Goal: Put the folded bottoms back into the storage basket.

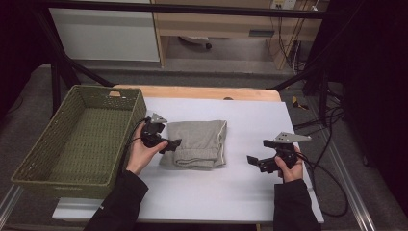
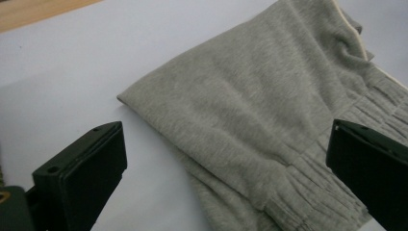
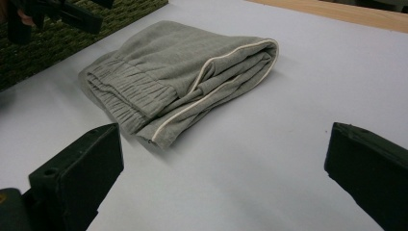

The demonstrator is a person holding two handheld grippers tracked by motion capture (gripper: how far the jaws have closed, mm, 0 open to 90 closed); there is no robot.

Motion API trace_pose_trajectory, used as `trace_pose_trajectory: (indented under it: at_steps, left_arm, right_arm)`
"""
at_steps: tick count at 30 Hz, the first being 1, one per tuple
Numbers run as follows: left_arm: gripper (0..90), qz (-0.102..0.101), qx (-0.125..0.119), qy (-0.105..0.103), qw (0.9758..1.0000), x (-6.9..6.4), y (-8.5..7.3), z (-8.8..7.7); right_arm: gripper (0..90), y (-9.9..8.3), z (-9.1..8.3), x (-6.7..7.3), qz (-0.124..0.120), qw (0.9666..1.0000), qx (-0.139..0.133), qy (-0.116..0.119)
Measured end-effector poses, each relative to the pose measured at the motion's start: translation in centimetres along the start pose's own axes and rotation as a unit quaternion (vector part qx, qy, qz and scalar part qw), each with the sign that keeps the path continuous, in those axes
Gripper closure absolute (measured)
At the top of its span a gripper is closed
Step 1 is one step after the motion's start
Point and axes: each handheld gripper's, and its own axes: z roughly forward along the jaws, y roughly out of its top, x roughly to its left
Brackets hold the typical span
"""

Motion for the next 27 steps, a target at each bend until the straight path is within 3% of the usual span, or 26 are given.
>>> trace_pose_trajectory:
  at_steps: [13,27]
  left_arm:
    - [3.0,-0.022,0.027,0.019,0.9992,0.9,-0.4,2.2]
    - [19.6,-0.036,0.047,0.004,0.9983,1.4,-1.1,3.6]
  right_arm:
    - [0.6,0.0,0.1,0.0,-0.002,1.0000,0.003,0.001]
    - [0.6,0.0,0.2,0.0,-0.002,1.0000,0.004,0.001]
